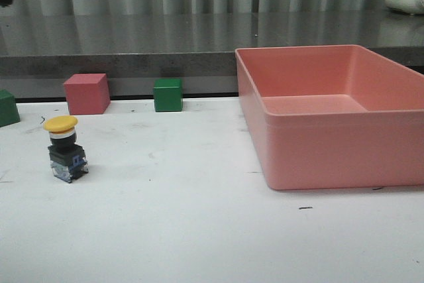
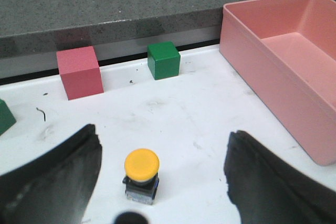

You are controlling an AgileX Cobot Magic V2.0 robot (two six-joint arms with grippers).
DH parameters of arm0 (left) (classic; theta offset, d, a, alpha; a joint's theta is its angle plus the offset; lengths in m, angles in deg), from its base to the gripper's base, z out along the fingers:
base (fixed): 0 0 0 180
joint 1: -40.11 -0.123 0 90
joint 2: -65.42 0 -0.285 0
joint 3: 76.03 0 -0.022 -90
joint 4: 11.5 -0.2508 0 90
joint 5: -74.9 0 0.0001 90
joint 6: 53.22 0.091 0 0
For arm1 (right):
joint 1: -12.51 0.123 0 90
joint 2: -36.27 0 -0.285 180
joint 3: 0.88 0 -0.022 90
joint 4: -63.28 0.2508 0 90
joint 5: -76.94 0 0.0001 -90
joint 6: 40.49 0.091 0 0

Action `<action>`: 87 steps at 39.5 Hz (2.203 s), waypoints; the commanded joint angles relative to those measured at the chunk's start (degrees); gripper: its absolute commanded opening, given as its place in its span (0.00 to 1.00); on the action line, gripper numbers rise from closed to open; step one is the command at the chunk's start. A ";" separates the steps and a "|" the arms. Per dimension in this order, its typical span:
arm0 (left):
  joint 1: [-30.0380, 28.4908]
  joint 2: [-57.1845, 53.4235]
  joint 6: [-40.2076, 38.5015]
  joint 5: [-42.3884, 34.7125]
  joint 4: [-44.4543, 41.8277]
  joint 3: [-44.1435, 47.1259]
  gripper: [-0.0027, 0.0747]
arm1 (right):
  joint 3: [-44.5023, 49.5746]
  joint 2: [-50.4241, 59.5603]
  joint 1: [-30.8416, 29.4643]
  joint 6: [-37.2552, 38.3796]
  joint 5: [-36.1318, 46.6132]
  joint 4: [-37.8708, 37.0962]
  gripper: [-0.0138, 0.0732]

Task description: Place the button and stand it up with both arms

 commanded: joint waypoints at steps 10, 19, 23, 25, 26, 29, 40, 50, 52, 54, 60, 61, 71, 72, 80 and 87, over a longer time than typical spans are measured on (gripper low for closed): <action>0.57 -13.93 -0.63 8.93 1.22 -2.40 0.19 | -1.52 -0.43 -0.33 -0.58 5.14 -1.03 0.09; 0.57 -20.11 -0.63 9.77 1.45 -2.40 0.01 | -1.52 -0.43 -0.33 -0.58 5.14 -1.03 0.09; 0.57 -20.96 -0.63 9.77 1.45 -2.40 0.01 | -1.52 -0.43 -0.33 -0.58 5.14 -1.03 0.09; 0.57 -20.96 -0.63 9.77 1.45 -2.40 0.01 | -1.52 -0.43 -0.33 -0.58 5.14 -1.03 0.09; 0.57 -20.96 -0.63 9.77 1.45 -2.40 0.01 | -1.52 -0.43 -0.33 -0.58 5.14 -1.03 0.09; 0.57 -20.96 -0.63 9.77 1.45 -2.29 0.01 | -1.52 -0.43 -0.33 -0.58 5.14 -1.03 0.09; 0.57 -20.96 -0.63 9.77 1.45 -2.29 0.01 | -1.52 -0.43 -0.33 -0.58 5.14 -1.03 0.09; 0.57 -20.96 -0.63 9.77 1.45 -2.29 0.01 | -1.52 -0.43 -0.33 -0.58 5.14 -1.03 0.09; 0.57 -20.96 -0.63 9.77 1.45 -2.29 0.01 | -1.52 -0.43 -0.33 -0.58 5.14 -1.03 0.09; 0.57 -20.96 -0.63 9.77 1.45 -2.21 0.01 | -1.52 -0.43 -0.33 -0.58 5.14 -1.03 0.09; -0.65 -25.53 -0.63 7.91 0.58 1.82 0.01 | -1.52 -0.43 -0.33 -0.58 5.14 -1.03 0.09; -1.13 -26.62 -0.63 7.91 0.58 2.62 0.01 | -1.52 -0.43 -0.33 -0.58 5.14 -1.03 0.09; -12.05 -43.15 -0.63 7.82 1.07 14.92 0.01 | -1.52 -0.43 -0.33 -0.58 5.14 -1.03 0.09; -13.45 -44.86 -0.63 7.82 1.07 16.27 0.01 | -1.52 -0.43 -0.33 -0.58 5.14 -1.03 0.09; -21.67 -52.97 -0.63 7.00 1.07 24.41 0.01 | -1.52 -0.55 -0.33 -0.58 5.14 -1.03 0.09; -23.79 -53.03 -0.63 3.76 1.19 28.85 0.01 | -1.52 -0.55 -0.33 -0.58 5.14 -1.03 0.09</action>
